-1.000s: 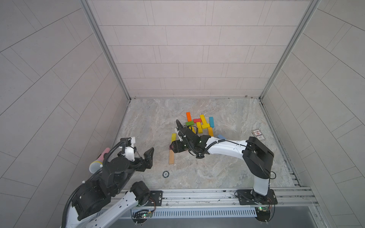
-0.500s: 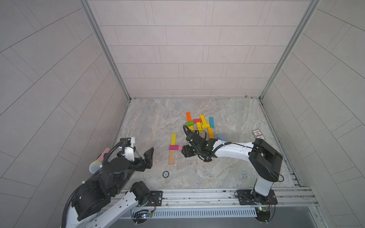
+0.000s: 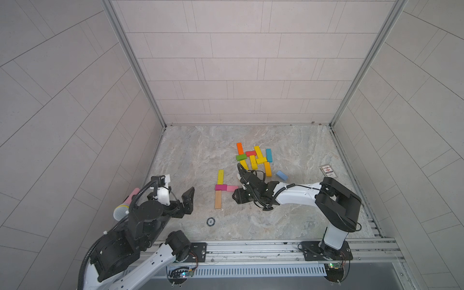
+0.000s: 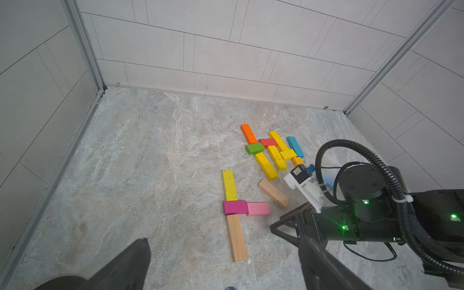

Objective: Assemble the letter h with building blocks
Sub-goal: Adjust the building block at the center of the board.

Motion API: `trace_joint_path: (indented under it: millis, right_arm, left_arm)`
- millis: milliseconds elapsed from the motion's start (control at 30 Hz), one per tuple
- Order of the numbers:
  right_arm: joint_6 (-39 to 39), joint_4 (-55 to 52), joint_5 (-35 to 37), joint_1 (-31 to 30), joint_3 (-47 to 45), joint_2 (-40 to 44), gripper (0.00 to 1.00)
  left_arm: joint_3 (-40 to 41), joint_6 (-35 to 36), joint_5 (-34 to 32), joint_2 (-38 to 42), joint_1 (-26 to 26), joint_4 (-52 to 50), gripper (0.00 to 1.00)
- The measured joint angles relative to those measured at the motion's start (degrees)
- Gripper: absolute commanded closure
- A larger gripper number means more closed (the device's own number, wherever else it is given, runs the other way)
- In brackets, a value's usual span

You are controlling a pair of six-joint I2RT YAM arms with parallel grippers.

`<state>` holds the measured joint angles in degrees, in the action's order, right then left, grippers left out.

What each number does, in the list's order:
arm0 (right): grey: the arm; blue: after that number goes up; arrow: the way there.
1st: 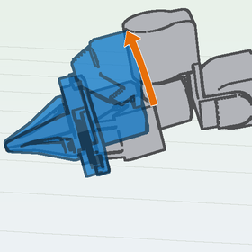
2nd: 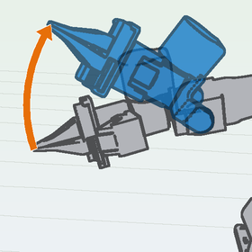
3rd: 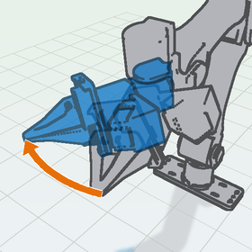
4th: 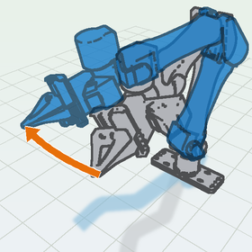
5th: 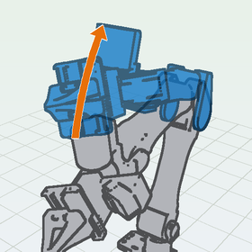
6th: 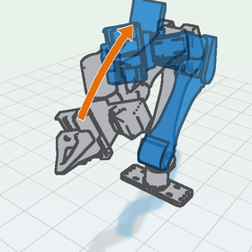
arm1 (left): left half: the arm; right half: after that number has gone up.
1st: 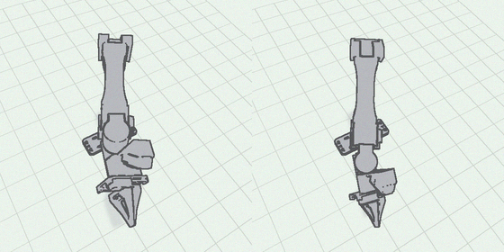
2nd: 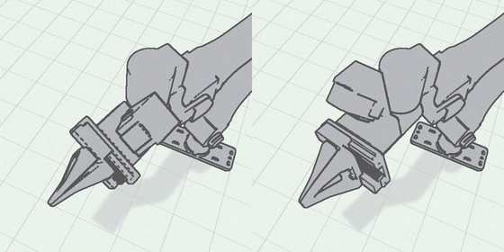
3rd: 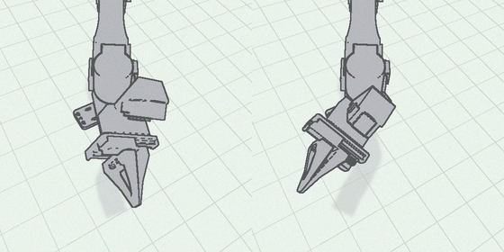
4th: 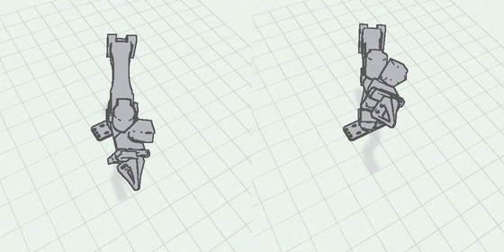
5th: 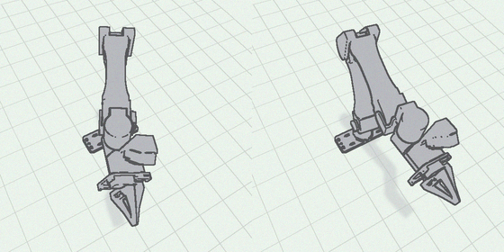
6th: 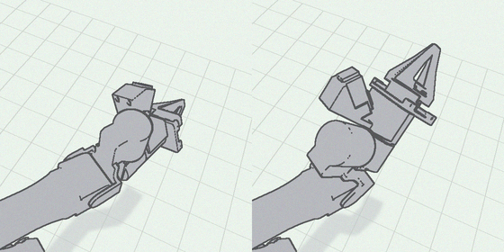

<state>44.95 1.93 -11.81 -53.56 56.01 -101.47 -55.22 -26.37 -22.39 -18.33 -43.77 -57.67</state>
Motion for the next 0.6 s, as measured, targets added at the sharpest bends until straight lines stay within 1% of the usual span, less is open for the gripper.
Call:
trace_joint_path:
  millis: [300, 600]
  right_arm:
    - [2.95, 4.57, -4.92, -0.81, 0.76, -0.98, 0.4]
    - [4.44, 5.57, -6.25, -1.66, 2.64, -4.42, 0.4]
  left_arm:
    - [0.0, 0.0, -0.48, 0.0, 0.0, 0.0, 0.01]
    - [0.0, 0.35, -1.31, 0.0, 0.0, 0.0, 0.01]
